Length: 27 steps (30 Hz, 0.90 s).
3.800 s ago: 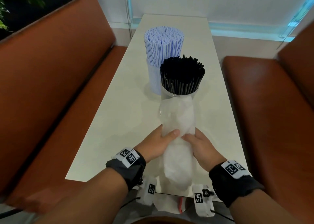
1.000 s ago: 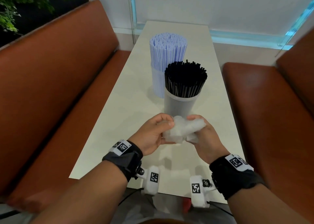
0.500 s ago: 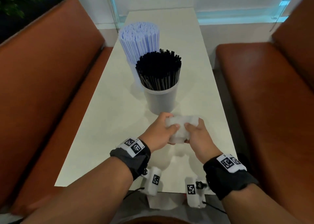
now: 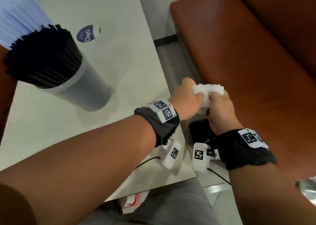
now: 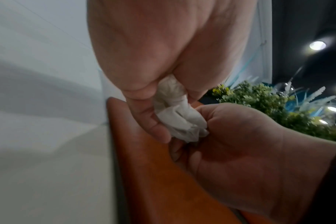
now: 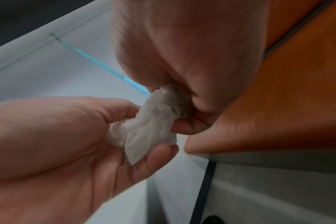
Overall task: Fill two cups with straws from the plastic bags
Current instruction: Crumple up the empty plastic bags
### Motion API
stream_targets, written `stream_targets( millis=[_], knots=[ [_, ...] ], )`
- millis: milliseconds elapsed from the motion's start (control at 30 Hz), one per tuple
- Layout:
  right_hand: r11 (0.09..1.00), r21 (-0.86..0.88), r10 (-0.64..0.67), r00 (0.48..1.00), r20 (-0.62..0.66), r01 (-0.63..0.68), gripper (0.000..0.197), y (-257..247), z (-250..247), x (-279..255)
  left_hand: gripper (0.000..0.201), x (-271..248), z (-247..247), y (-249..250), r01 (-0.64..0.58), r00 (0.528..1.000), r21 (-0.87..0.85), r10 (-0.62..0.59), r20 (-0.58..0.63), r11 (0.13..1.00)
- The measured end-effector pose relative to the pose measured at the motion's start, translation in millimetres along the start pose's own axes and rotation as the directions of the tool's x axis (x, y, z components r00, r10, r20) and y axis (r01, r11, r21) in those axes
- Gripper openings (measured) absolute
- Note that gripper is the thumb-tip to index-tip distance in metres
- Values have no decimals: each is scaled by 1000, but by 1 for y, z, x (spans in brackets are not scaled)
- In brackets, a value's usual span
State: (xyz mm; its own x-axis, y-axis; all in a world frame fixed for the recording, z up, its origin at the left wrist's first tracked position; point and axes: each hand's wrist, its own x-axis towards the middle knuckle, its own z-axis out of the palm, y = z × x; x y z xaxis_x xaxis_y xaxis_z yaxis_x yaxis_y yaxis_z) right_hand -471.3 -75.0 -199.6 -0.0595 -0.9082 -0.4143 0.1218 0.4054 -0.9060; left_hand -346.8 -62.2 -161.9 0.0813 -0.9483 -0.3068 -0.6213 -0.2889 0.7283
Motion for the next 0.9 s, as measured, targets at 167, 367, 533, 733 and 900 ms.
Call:
stream_targets(
  millis=[167, 367, 533, 733, 900],
  knots=[
    [990, 70, 129, 979, -160, -119, 45, 27, -64, 42, 36, 47, 67, 35, 24, 987, 100, -39, 156, 995],
    [922, 262, 334, 928, -168, -284, 53, 75, -103, 78, 35, 93, 137, 22, 165, 940, 228, -223, 258, 960],
    [819, 366, 509, 854, -108, -442, 51, 131, -107, 93, 48, 127, 163, -17, 174, 840, 409, -352, 413, 896],
    [798, 380, 564, 803, -194, -469, 45, 193, -111, 108, 41, 152, 196, -57, -3, 879, 625, -297, 374, 781],
    [866, 208, 500, 784, -367, -454, 48, 222, -113, 124, 37, 163, 228, -71, -158, 808, 756, -357, 469, 636]
  ],
)
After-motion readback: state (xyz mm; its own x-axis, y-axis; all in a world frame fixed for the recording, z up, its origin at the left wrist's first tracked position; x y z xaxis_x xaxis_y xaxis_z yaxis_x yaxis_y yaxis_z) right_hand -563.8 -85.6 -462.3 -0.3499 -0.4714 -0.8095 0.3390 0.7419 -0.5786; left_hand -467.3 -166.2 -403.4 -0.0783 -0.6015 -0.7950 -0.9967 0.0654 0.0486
